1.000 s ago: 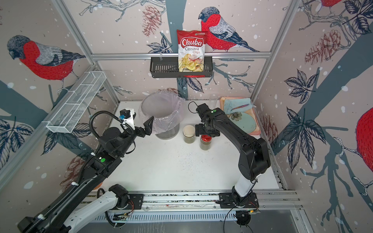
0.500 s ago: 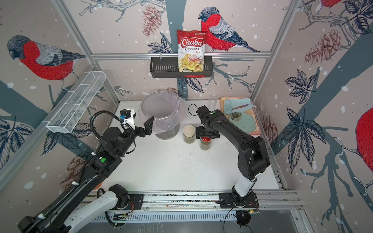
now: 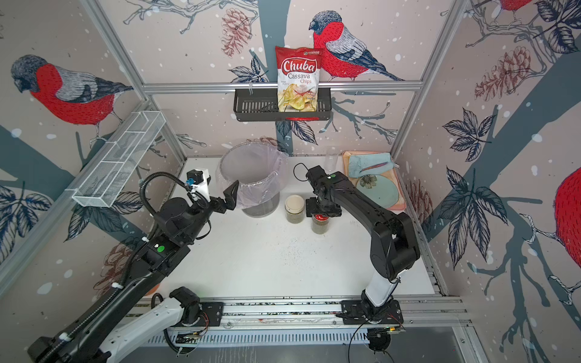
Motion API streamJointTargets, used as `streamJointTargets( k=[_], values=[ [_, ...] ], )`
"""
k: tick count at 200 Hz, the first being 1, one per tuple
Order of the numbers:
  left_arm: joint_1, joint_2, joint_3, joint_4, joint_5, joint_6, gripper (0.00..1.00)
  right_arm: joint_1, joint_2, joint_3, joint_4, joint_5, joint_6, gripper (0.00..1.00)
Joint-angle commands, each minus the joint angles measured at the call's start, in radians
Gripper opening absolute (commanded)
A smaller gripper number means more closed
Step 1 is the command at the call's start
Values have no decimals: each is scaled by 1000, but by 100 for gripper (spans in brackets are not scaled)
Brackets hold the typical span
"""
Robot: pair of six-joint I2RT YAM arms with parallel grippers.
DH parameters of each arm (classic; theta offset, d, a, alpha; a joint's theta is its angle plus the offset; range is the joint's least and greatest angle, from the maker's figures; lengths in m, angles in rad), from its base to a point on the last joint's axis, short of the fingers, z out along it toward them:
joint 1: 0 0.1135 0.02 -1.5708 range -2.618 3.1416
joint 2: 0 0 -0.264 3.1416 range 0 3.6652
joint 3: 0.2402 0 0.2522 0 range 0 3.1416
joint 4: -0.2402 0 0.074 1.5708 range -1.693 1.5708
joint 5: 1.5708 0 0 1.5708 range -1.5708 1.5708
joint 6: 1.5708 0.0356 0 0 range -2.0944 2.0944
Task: Empty moldy mung beans from jars
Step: Pick up the jar from the center of the board.
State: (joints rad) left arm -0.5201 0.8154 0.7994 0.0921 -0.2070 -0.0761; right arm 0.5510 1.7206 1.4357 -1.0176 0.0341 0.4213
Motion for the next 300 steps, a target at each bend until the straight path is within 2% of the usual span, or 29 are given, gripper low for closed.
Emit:
streamJointTargets(
  k=[1,102,177,257,300],
  values=[
    [-3,-1,9,4,-7,-3,99,1,-3,2,5,-13,-1,84],
    [-3,4,18,-9,-24,1,99,0,-11,-26,7,-13,-4,76],
    [-3,8,17,-9,-22,-3,99,-2,-18,-21,4,-17,-12,62],
    [-3,13,16,-6,-16,-3,99,0,-33,11,-23,-14,-10,58],
    [-3,17,17,0,33,10,99,0,-51,60,-60,-35,-11,56]
  ],
)
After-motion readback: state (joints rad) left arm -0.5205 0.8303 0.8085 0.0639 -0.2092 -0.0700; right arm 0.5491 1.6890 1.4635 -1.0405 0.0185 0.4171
